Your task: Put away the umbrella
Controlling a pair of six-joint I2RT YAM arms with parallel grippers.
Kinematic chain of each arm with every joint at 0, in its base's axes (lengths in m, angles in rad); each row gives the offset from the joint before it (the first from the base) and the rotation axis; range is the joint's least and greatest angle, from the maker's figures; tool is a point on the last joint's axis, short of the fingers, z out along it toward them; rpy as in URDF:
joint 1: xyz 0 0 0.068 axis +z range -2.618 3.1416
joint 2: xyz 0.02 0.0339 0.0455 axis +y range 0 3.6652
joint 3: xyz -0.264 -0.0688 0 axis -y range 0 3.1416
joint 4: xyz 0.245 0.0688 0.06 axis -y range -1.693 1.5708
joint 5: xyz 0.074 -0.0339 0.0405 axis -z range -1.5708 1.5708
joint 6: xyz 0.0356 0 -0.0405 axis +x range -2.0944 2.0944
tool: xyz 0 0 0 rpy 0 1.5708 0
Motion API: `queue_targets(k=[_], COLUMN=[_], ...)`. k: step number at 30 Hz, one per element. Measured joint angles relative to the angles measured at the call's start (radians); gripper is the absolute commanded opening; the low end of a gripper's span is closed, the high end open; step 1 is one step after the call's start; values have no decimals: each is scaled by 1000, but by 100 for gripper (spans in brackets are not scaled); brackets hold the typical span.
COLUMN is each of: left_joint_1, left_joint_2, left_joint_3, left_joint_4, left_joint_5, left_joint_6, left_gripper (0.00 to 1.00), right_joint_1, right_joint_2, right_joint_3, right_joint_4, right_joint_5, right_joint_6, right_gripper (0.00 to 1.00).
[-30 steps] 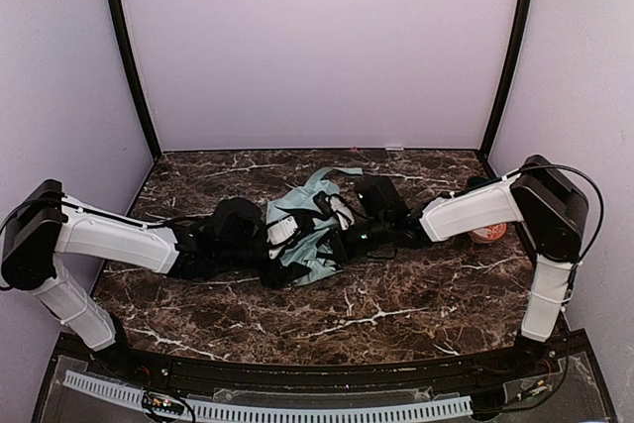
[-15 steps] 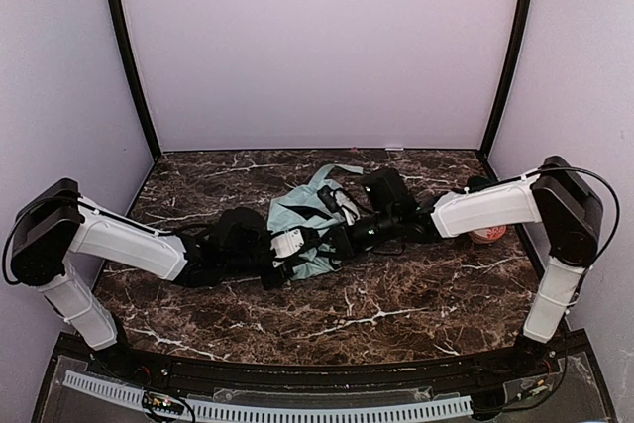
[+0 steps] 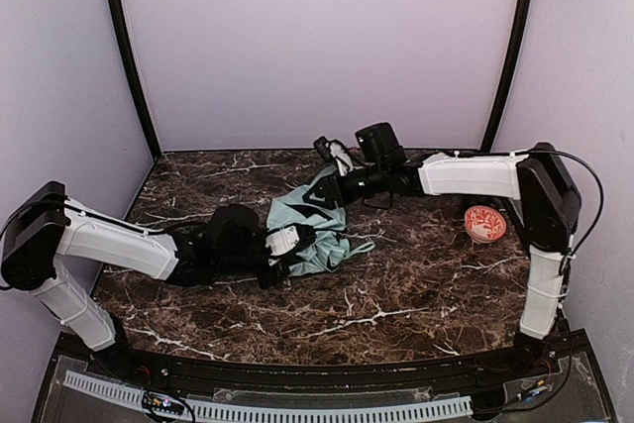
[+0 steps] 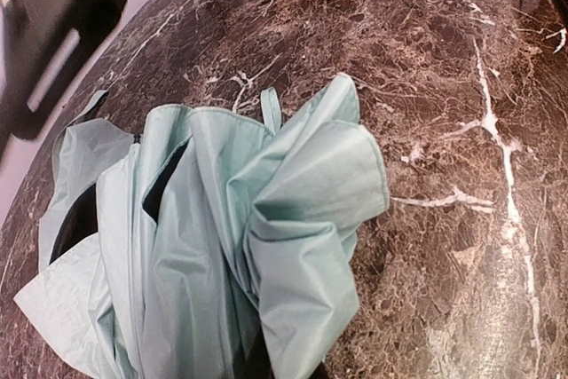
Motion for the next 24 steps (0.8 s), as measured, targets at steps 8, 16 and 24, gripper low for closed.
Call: queue_targets(k=[8,16,24], left_joint_1=[-2,0,103], left_joint_2=[-39,-41,-12], left_joint_3=[0,0,34], left_joint_4=[-18,-18,-11], left_joint_5=[17,41,96], left_joint_6=[-20,-75,-154], left_gripper=[0,0,0], right_joint_1=[-3,3,2], right_joint_2=[299,305,290], right_joint_3=[117,59,0], right_joint_4=[-133,-141,-145], right_joint_5=[-22,-158,-266], right_joint_6=[-79,-135,-211], right_gripper=[35,24,22])
